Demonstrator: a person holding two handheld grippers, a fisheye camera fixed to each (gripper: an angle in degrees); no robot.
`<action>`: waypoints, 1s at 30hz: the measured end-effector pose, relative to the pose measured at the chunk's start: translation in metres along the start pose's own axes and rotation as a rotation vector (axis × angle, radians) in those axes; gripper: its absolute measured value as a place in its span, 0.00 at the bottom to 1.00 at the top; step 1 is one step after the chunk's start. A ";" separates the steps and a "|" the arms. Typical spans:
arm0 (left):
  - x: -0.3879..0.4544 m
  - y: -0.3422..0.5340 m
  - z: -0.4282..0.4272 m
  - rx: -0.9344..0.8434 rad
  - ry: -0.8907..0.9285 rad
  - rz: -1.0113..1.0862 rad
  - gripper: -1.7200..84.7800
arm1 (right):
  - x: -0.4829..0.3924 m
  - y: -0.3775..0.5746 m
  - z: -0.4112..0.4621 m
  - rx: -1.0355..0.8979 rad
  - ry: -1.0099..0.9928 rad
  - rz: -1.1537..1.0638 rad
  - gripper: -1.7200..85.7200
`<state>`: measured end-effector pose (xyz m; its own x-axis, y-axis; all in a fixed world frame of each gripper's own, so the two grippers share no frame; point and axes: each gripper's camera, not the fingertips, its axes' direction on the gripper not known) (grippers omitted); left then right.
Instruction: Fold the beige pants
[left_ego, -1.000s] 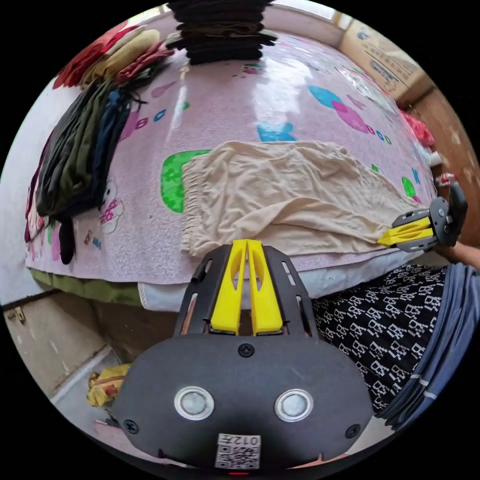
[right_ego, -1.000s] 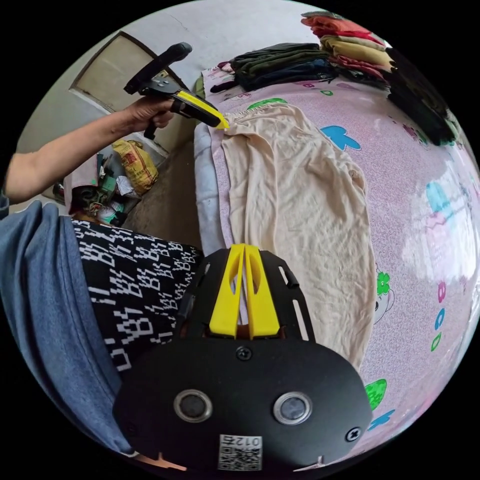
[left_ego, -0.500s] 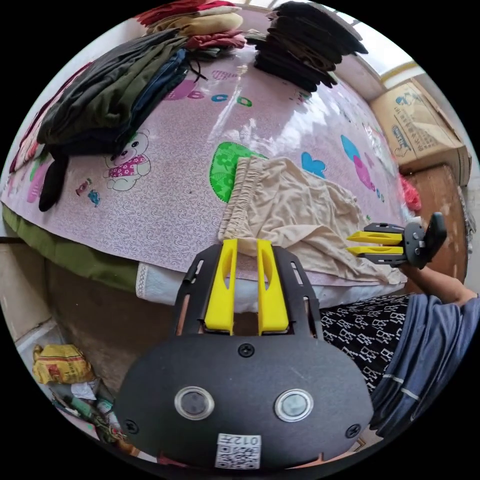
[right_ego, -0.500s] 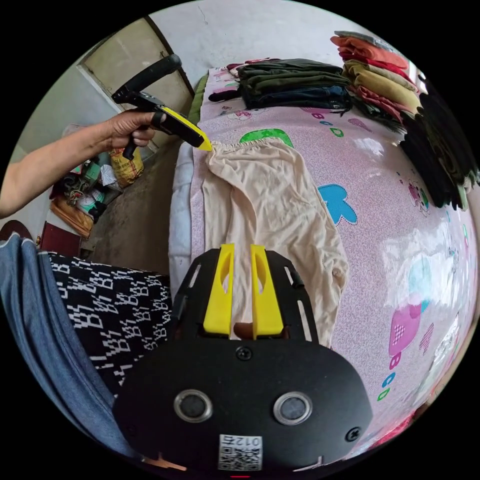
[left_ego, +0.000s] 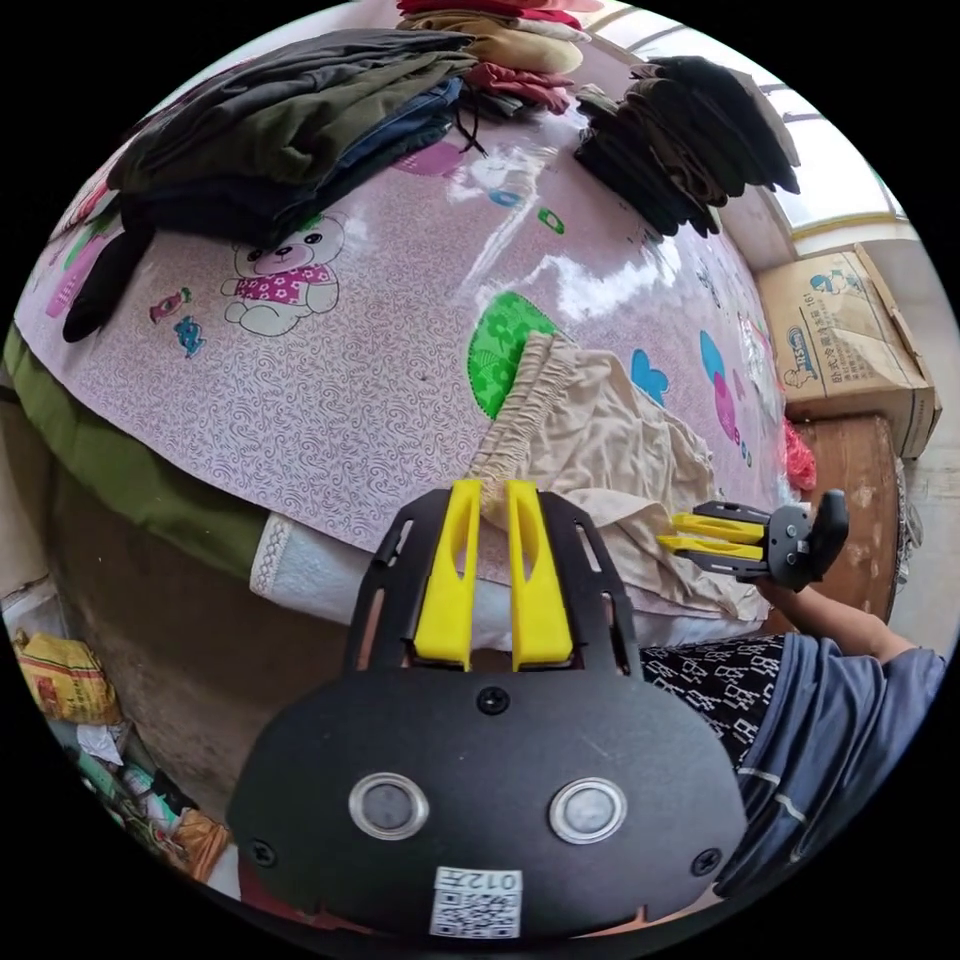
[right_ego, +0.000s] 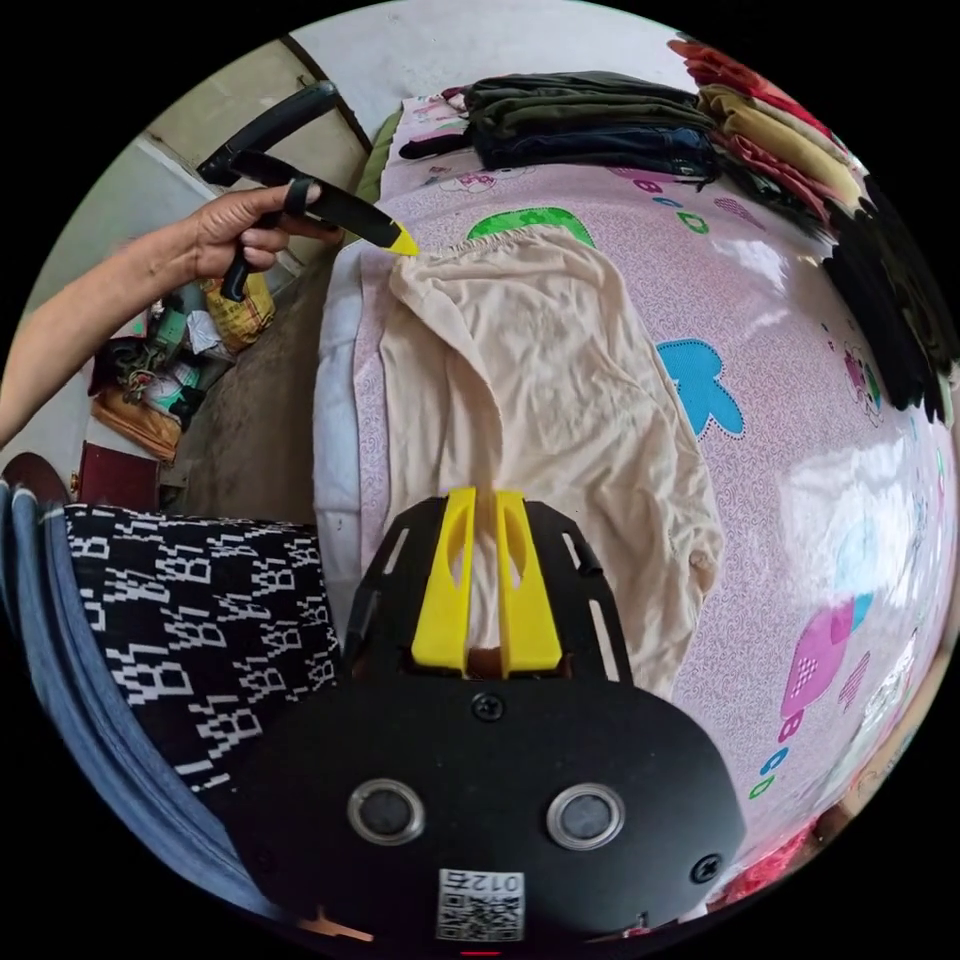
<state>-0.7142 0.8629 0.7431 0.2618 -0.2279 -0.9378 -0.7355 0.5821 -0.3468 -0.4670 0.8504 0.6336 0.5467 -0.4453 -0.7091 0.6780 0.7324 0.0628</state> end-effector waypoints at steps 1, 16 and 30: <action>0.000 0.000 -0.004 0.001 -0.014 0.000 0.04 | -0.003 -0.001 -0.001 0.008 0.008 -0.002 0.05; -0.040 0.012 -0.089 -0.028 0.049 -0.037 0.03 | -0.075 0.005 -0.018 0.130 0.252 -0.155 0.03; -0.058 0.046 -0.110 0.037 0.151 -0.139 0.03 | -0.073 -0.020 -0.012 0.172 0.166 -0.247 0.03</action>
<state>-0.8319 0.8167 0.7830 0.2609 -0.4208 -0.8688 -0.6746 0.5643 -0.4759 -0.5268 0.8748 0.6758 0.2780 -0.4975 -0.8217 0.8606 0.5090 -0.0170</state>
